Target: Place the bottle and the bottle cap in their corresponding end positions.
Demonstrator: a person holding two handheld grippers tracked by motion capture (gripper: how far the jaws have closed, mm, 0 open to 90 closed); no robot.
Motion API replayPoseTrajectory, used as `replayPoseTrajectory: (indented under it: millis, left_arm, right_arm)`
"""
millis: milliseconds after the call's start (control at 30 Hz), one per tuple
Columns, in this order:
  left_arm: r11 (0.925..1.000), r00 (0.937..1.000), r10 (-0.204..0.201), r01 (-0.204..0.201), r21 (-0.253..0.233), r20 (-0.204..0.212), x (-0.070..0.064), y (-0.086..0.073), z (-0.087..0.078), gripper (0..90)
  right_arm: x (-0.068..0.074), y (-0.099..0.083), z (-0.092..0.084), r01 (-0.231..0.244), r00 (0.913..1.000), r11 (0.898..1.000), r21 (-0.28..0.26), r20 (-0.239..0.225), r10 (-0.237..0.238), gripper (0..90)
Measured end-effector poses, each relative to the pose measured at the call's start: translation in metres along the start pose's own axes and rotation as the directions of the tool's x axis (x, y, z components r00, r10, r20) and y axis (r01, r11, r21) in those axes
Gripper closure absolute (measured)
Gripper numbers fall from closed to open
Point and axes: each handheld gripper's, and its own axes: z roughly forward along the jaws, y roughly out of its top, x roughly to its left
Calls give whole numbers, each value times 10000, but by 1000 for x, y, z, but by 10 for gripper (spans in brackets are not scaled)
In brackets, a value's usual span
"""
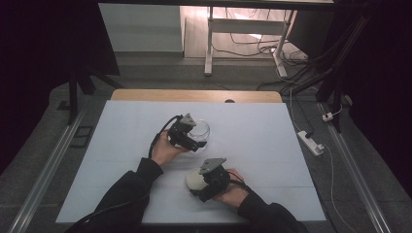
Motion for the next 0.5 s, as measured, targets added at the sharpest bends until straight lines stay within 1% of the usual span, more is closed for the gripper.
replayPoseTrajectory:
  millis: [167, 233, 300, 367, 500]
  left_arm:
    - [9998, 9999, -150, 150, 98, -4, 0, 1, 0, 68]
    - [9997, 9998, -207, 207, 120, 2, 0, 1, 0, 68]
    - [9995, 9996, -273, 273, 153, 4, 0, 1, 0, 66]
    - [9987, 9991, -423, 421, 284, 57, 0, 1, 0, 63]
    - [9975, 9989, -462, 457, 537, 84, 1, -3, 0, 53]
  right_arm:
    - [1, 0, 0, -74, 9999, 10000, 20, 79, 73, 66]
    - [1, 0, 0, -158, 9999, 9999, -25, 61, 158, 60]
    - [1, 0, -1, -365, 9993, 9993, -44, -10, 365, 52]
    - [0, 0, -1, -446, 9990, 9990, -47, -39, 446, 47]
    - [1, 1, -2, -484, 9988, 9988, -4, -32, 484, 35]
